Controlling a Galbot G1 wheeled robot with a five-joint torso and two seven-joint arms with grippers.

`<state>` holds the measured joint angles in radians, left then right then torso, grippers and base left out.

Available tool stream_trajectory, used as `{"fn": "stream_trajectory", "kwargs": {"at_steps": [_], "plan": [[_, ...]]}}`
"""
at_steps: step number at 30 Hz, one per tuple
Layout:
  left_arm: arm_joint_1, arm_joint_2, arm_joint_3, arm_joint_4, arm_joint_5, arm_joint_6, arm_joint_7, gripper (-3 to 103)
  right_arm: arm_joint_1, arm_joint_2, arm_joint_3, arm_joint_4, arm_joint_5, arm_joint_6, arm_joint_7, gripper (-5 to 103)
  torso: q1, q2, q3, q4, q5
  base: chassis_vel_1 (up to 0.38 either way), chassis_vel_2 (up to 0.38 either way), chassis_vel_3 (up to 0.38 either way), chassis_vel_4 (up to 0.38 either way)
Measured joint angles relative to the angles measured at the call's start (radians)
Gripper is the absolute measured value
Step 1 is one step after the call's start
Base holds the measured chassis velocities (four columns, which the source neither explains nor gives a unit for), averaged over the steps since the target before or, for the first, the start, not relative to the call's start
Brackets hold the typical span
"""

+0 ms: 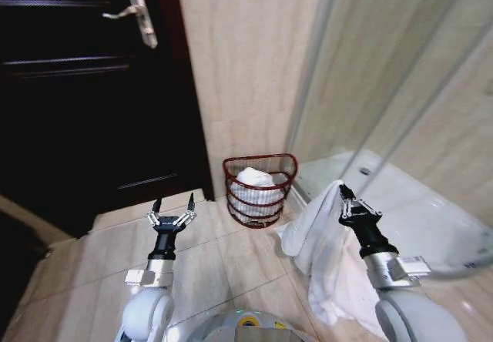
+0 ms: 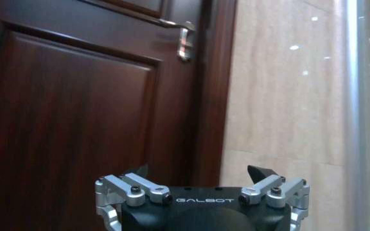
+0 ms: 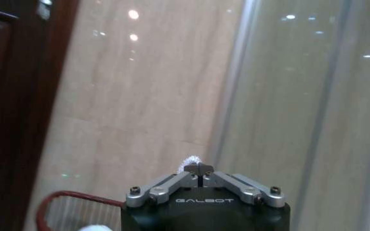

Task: Discard the used towel into the hamper.

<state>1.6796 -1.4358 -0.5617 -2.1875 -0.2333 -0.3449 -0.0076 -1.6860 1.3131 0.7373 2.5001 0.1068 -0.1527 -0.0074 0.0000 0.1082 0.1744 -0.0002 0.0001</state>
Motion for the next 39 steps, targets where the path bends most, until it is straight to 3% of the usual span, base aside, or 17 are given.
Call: {"fn": "stream_trajectory", "kwargs": {"at_steps": [3,6,12,16,21,23,30,39], "plan": [[-0.005,0.0,0.014,-0.002,0.024,0.006,-0.025,100,-0.001,0.0,0.003,0.0,0.006,0.003,0.006,0,0.0,0.0,0.0,0.0003,-0.0003,0.12,0.078,0.109,0.078],[-0.012,-0.002,0.032,-0.02,0.061,0.059,-0.074,100,-0.006,0.001,0.007,0.0,0.017,0.009,0.028,0,0.0,0.002,0.001,0.0004,-0.0001,0.052,0.038,0.037,0.04],[-0.012,-0.001,0.053,-0.033,0.081,0.088,-0.092,100,-0.009,0.003,0.015,0.0,0.04,0.006,0.05,0,0.002,0.02,0.016,0.0001,0.0,0.0,0.0,0.0,0.0],[-0.01,-0.002,0.064,-0.051,0.105,0.134,-0.129,100,0.004,-0.014,0.035,0.0,0.098,-0.023,0.068,0,0.007,0.036,0.027,0.0001,0.0001,0.0,0.0,0.0,0.0],[-0.008,-0.003,0.05,-0.072,0.115,0.184,-0.162,100,0.046,-0.101,0.138,0.0,0.224,-0.071,0.077,0,0.014,0.058,0.044,0.0001,0.0001,0.0,0.0,0.0,0.0],[-0.014,-0.002,0.035,-0.069,0.112,0.187,-0.164,100,0.077,-0.152,0.163,0.0,0.298,-0.115,0.096,0,0.017,0.07,0.052,0.0001,0.0,0.0,0.0,0.0,0.0],[-0.032,0.011,0.011,-0.023,0.101,0.186,-0.151,100,0.167,-0.239,0.145,0.0,0.423,-0.207,0.137,0,0.025,0.097,0.072,0.0003,0.0001,0.0,0.0,0.0,0.0],[-0.059,-0.027,-0.001,0.069,0.112,0.123,-0.11,100,0.295,-0.327,0.139,0.0,0.521,-0.26,0.148,0,0.035,0.13,0.095,0.0002,0.0,0.0,0.0,0.0,0.0]]}}
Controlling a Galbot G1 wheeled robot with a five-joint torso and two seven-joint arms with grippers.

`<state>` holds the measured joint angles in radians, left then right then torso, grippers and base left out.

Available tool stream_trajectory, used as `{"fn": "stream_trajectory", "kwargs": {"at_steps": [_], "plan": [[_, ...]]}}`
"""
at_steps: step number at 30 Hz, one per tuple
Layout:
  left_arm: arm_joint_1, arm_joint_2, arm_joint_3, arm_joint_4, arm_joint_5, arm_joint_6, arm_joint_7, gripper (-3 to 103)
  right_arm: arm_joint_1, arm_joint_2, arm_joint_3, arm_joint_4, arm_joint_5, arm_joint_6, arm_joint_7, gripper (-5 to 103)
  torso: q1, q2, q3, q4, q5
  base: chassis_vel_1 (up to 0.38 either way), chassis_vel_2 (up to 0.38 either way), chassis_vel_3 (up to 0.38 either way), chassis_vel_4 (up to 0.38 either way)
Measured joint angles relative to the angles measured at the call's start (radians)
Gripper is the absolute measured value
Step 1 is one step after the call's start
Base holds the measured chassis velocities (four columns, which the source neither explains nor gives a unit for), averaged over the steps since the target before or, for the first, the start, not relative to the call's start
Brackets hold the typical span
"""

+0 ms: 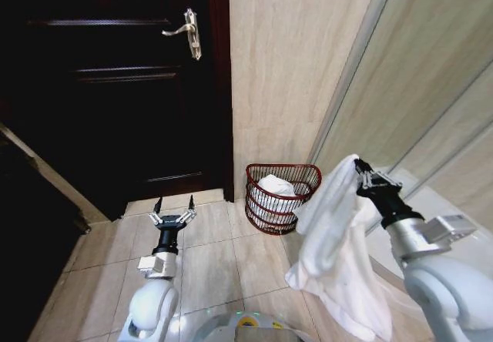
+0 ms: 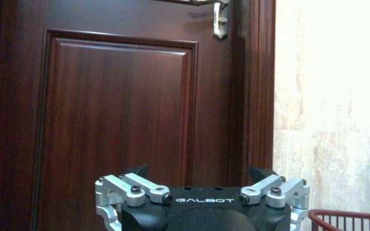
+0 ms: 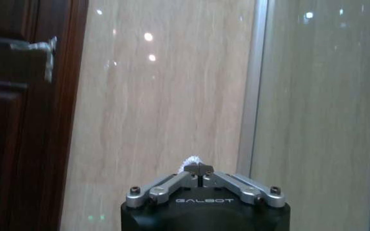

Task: Discard the used towel into the hamper.

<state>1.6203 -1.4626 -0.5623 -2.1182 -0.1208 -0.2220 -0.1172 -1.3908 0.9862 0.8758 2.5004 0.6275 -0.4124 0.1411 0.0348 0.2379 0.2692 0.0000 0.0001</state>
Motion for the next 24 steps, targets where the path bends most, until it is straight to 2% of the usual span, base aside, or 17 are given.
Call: {"fn": "stream_trajectory", "kwargs": {"at_steps": [2,3,4,7,17,21,22,24], "plan": [[0.003,-0.008,-0.004,0.014,-0.002,-0.014,0.006,100,0.068,-0.048,0.011,0.0,0.041,-0.025,0.016,0,0.003,0.012,0.009,0.0001,-0.0001,0.0,0.0,0.0,0.0],[0.003,-0.004,-0.012,0.028,-0.007,-0.029,0.014,100,0.156,-0.1,0.01,0.0,0.093,-0.049,0.038,0,0.007,0.024,0.017,0.0002,0.0,0.0,0.0,0.0,0.0],[0.0,-0.003,-0.018,0.032,-0.008,-0.034,0.021,100,0.199,-0.122,0.007,0.0,0.122,-0.057,0.047,0,0.009,0.031,0.022,0.0003,-0.0004,0.0,0.0,0.0,0.0],[-0.007,0.001,-0.027,0.036,-0.013,-0.036,0.027,100,0.25,-0.152,0.006,0.0,0.149,-0.064,0.051,0,0.014,0.043,0.029,0.0003,0.0,0.0,0.0,0.0,0.0],[-0.019,0.004,-0.022,0.03,-0.017,-0.029,0.033,100,0.3,-0.189,0.032,0.0,0.232,-0.081,0.073,0,0.025,0.079,0.054,0.0,0.0002,0.0,0.0,0.0,0.0],[-0.02,-0.001,-0.005,0.037,-0.033,-0.032,0.034,100,0.36,-0.213,0.014,-0.004,0.391,-0.112,0.155,0,0.033,0.101,0.067,0.0,-0.0001,0.0,0.0,0.0,0.0],[-0.02,-0.001,-0.005,0.037,-0.033,-0.032,0.034,100,0.36,-0.213,0.014,-0.004,0.391,-0.112,0.155,0,0.033,0.101,0.067,0.0,-0.0001,0.0,0.0,0.0,0.0],[-0.017,-0.004,-0.005,0.044,-0.036,-0.035,0.035,100,0.396,-0.225,0.004,-0.017,0.456,-0.131,0.189,0,0.037,0.111,0.075,0.0001,0.0,0.0,0.0,0.0,0.0]]}}
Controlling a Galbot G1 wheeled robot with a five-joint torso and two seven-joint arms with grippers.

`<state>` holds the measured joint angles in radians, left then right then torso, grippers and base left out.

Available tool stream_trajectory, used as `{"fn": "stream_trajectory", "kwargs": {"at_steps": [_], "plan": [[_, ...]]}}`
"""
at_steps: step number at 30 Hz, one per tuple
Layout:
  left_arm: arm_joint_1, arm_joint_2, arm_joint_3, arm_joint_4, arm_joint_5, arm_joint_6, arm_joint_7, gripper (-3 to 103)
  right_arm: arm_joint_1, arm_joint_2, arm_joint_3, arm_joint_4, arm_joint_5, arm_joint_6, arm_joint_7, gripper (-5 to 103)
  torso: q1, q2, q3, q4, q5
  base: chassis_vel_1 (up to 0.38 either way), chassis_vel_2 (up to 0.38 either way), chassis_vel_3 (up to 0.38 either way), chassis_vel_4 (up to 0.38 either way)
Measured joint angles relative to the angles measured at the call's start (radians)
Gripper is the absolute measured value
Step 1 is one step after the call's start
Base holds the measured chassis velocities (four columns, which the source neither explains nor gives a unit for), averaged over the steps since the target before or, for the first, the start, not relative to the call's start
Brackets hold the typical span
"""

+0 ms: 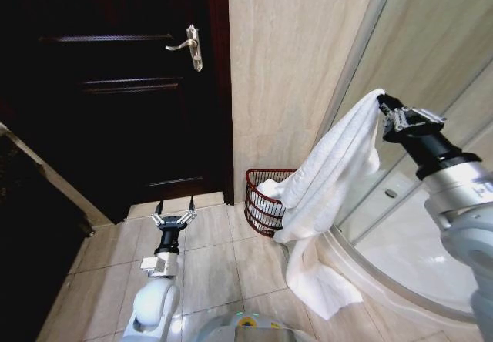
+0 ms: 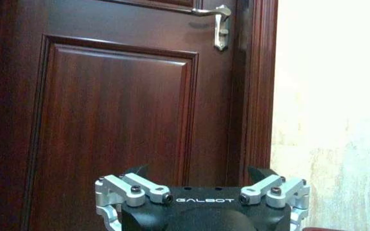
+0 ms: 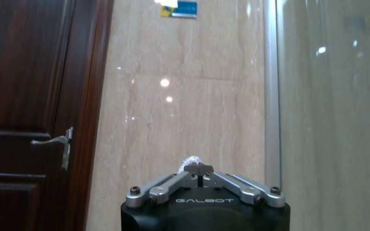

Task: Discard the used towel into the hamper.

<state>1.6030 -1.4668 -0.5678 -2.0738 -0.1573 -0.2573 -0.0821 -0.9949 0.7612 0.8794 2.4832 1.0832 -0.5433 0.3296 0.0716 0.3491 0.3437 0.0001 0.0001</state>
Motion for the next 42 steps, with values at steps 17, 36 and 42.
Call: {"fn": "stream_trajectory", "kwargs": {"at_steps": [17,36,42], "plan": [[0.015,0.045,0.014,-0.001,-0.006,-0.066,-0.018,100,0.113,-0.022,-0.003,-0.011,0.06,-0.042,-0.016,0,0.022,0.065,0.044,0.0,-0.0001,0.0,0.0,0.0,0.0],[0.05,0.031,0.01,-0.097,0.01,-0.081,-0.035,100,0.053,-0.001,0.016,0.013,0.011,-0.027,-0.037,0,0.051,0.143,0.091,0.0,0.0003,0.0,0.0,0.0,0.0],[0.052,0.02,0.02,-0.115,0.019,-0.074,-0.036,100,0.068,-0.031,0.034,0.003,0.022,-0.018,-0.046,0,0.061,0.167,0.106,-0.0003,0.0,0.0,0.0,0.0,0.0]]}}
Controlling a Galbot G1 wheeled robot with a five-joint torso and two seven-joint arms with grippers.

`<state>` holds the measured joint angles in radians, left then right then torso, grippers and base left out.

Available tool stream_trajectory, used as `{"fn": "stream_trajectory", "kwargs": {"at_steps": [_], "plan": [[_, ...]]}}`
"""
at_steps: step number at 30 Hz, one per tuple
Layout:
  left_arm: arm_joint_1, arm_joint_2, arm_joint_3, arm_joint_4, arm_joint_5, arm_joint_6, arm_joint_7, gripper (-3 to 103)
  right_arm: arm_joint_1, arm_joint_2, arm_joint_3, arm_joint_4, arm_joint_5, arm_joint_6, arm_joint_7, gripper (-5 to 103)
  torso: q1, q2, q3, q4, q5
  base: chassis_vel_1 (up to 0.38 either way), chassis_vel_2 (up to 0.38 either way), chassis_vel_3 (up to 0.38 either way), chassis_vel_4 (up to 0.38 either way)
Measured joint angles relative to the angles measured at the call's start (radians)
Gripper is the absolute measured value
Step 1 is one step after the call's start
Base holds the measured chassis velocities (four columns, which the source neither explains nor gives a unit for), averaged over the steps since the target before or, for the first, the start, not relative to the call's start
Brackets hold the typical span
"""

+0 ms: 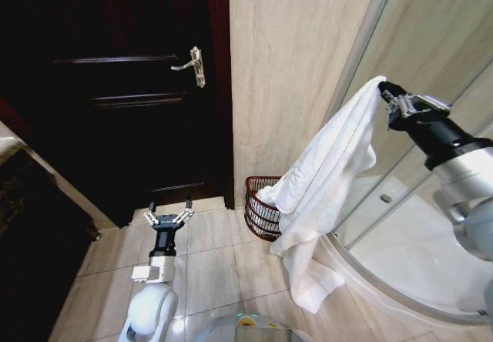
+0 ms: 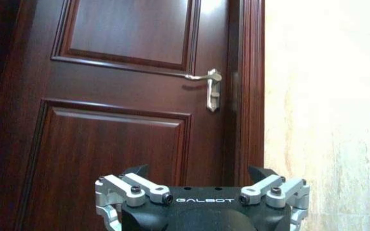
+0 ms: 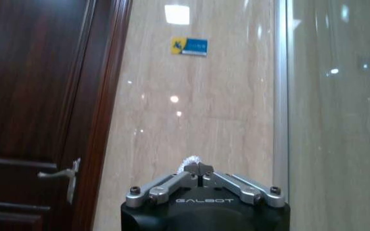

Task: Discard the used towel into the hamper.

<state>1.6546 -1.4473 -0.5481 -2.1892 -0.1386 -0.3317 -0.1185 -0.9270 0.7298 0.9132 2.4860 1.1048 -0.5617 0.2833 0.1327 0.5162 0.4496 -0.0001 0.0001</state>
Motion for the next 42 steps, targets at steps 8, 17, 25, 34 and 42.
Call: {"fn": "stream_trajectory", "kwargs": {"at_steps": [8,17,25,34,42], "plan": [[-0.004,0.003,-0.011,-0.008,-0.003,0.012,-0.005,100,0.126,-0.046,-0.009,-0.051,0.062,-0.003,0.011,0,0.013,0.033,0.019,0.0003,0.0001,0.0,0.0,0.0,0.0],[-0.005,0.01,0.005,-0.013,-0.001,0.021,-0.004,100,0.243,-0.092,-0.047,-0.094,0.117,-0.01,0.028,0,0.029,0.072,0.043,0.0002,-0.0003,0.0,0.0,0.0,0.0],[-0.004,0.004,0.023,-0.004,0.012,0.016,-0.003,100,0.267,-0.095,-0.068,-0.095,0.13,-0.013,0.032,0,0.043,0.106,0.063,0.0002,-0.0001,0.0,0.0,0.0,0.0],[0.0,0.002,0.023,0.0,0.018,0.007,-0.002,100,0.281,-0.089,-0.085,-0.111,0.129,-0.018,0.026,0,0.059,0.144,0.085,0.0002,0.0,0.0,0.0,0.0,0.0],[0.0,-0.006,0.035,0.002,0.031,0.005,-0.001,100,0.286,-0.087,-0.096,-0.136,0.13,-0.018,-0.009,0,0.073,0.177,0.104,0.0002,-0.0001,0.0,0.0,0.0,0.0]]}}
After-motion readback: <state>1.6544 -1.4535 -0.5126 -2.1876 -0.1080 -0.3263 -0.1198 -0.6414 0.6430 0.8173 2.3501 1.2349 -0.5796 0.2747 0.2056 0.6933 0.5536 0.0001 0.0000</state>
